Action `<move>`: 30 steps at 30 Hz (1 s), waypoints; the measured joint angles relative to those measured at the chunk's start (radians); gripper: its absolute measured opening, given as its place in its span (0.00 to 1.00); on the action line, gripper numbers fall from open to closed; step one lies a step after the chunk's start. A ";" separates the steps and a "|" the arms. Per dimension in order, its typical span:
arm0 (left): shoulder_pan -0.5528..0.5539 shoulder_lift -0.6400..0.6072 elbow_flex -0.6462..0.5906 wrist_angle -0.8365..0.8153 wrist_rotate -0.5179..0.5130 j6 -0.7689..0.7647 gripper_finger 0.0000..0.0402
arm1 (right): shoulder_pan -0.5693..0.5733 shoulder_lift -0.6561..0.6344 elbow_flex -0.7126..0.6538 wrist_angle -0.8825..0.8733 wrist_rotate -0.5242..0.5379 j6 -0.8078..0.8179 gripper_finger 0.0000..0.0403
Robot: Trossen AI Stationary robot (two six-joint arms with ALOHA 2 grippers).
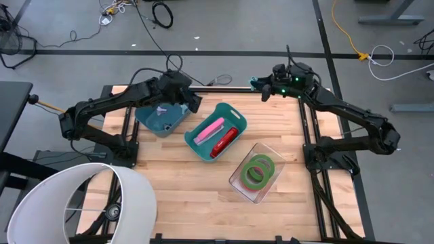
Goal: Pick and place Stapler, Stapler remover, tape
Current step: Put the green staple remover into the blue bin
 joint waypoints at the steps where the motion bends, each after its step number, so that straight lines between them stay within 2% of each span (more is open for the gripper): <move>1: 0.000 0.000 0.000 0.042 0.031 0.007 0.58 | 0.004 -0.003 0.000 0.017 -0.011 0.007 0.29; 10: 0.000 0.000 0.000 0.415 0.309 0.019 0.58 | 0.048 -0.004 0.000 0.197 -0.101 0.095 0.29; 14: -0.001 0.000 0.000 0.532 0.386 0.007 0.58 | 0.071 -0.004 0.000 0.288 -0.115 0.133 0.29; 23: -0.037 0.000 0.000 0.687 0.397 0.006 0.58 | 0.121 -0.004 0.000 0.459 -0.115 0.182 0.29; 30: -0.074 0.011 0.001 0.722 0.370 0.007 0.58 | 0.147 -0.004 0.000 0.476 -0.113 0.141 0.29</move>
